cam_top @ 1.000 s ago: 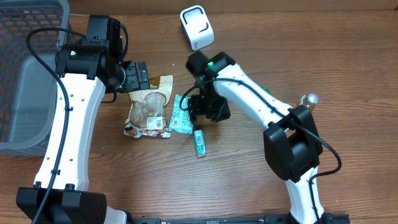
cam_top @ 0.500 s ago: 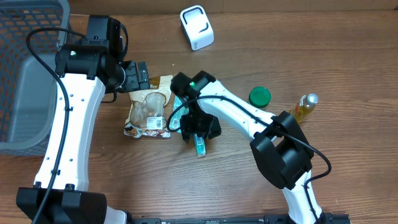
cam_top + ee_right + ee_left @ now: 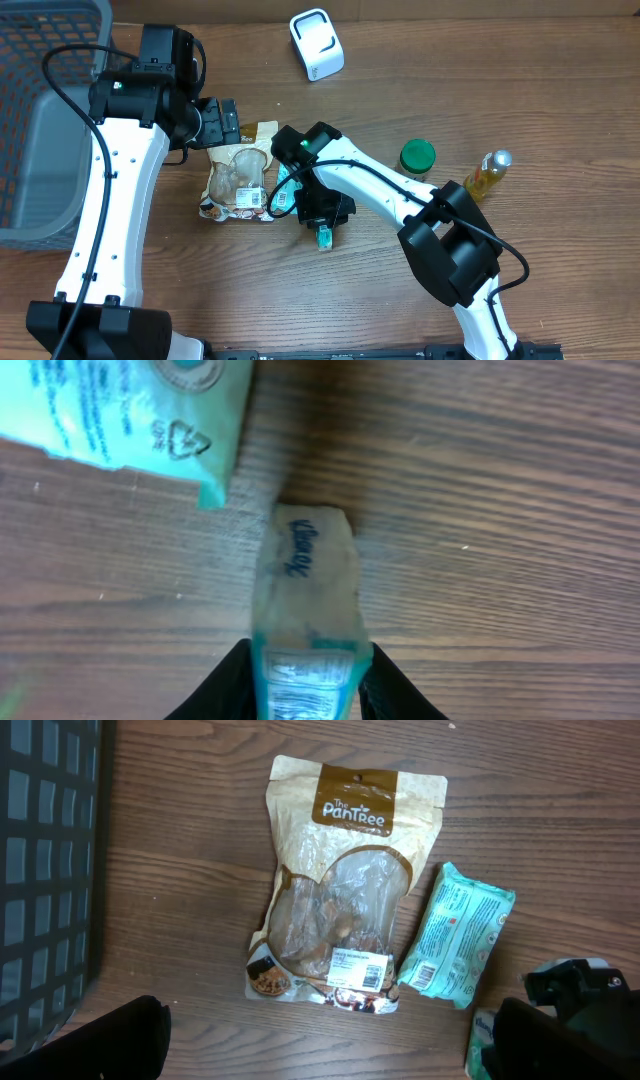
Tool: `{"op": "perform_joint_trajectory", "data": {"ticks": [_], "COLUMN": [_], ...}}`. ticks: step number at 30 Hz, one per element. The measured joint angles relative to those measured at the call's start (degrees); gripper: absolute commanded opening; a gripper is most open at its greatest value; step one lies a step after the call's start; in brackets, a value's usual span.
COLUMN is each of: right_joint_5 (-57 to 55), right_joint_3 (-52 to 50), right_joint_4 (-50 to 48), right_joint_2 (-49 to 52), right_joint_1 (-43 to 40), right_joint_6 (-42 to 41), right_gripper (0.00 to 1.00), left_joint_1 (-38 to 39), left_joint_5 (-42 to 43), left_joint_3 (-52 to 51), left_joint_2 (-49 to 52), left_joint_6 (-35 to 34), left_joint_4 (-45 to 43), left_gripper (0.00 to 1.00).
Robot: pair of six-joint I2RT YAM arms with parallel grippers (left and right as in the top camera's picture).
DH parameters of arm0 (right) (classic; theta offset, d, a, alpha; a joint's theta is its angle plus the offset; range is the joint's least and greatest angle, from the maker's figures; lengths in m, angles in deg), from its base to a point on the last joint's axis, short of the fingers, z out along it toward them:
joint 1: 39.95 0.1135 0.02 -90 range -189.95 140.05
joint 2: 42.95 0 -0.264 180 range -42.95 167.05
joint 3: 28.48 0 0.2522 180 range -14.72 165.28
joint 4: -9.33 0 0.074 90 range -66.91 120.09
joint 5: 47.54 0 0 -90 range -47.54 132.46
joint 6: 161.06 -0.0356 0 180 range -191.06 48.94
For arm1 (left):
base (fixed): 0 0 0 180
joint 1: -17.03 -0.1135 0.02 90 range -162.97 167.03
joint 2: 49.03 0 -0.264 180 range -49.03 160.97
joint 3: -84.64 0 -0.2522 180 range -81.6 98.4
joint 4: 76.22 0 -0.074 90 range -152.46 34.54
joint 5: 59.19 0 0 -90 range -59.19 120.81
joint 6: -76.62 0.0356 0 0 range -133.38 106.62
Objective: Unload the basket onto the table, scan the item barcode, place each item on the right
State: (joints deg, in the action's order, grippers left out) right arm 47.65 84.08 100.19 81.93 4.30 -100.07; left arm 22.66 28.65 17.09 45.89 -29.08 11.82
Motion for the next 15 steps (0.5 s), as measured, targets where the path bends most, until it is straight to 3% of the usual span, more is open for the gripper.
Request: {"op": "perform_joint_trajectory", "data": {"ticks": [4,15], "right_joint_5": [-1.4,-4.5], "right_joint_3": [0.0,0.0], "right_joint_4": [0.0,0.1], "right_joint_2": [0.0,0.0], "right_joint_1": [0.0,-2.8], "right_joint_6": [-0.7,-0.8], "right_gripper": [0.19,0.18], "left_joint_1": [0.0,0.0], "left_joint_5": [0.0,0.0], "left_joint_3": [0.0,0.0], "left_joint_2": [0.0,0.0], "left_joint_6": [0.0,0.0], "left_joint_4": [0.0,0.0], "left_gripper": [0.99,0.99]}}
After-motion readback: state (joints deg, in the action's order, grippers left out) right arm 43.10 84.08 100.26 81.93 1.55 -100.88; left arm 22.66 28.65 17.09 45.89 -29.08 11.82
